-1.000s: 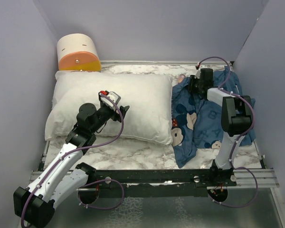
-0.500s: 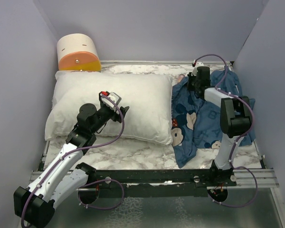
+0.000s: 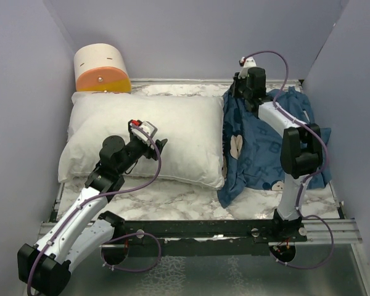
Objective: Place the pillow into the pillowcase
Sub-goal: Adjust the pillowcase at the center of the board.
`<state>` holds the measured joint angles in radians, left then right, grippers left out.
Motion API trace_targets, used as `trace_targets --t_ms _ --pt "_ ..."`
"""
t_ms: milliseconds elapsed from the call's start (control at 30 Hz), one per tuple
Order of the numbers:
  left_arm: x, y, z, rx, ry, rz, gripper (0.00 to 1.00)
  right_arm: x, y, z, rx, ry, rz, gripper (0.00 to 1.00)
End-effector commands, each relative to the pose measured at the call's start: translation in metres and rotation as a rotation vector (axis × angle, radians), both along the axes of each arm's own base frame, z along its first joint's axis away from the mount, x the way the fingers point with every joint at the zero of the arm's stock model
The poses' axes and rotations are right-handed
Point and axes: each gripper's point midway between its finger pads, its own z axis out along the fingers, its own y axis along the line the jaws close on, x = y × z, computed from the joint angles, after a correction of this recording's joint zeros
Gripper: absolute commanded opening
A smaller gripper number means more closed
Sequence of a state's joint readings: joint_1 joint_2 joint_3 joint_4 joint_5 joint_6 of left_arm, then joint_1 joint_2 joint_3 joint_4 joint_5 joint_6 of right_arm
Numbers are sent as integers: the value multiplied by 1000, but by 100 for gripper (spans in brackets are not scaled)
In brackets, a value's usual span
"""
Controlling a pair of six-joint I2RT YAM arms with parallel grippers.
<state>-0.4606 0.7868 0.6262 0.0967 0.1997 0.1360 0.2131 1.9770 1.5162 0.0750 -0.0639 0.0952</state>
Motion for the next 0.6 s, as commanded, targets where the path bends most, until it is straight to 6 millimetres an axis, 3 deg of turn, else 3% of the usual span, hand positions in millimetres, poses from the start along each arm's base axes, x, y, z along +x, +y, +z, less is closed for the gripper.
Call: trace_targets --t_ms 0,200,333,433,567 --pt "-5 -5 8 -6 -43 -40 75 15 11 -17 -40 27 9 5" --pt "-6 -7 7 -4 -45 -54 75 42 28 -29 -103 41 20 5" --pt "-6 -6 6 2 -50 -54 75 63 24 -45 -151 67 -29 5" --pt "-6 -7 5 2 -49 -56 75 70 35 -37 -131 44 12 5" --pt "-5 -10 -1 8 -34 -67 75 51 82 -6 -60 -43 211 6"
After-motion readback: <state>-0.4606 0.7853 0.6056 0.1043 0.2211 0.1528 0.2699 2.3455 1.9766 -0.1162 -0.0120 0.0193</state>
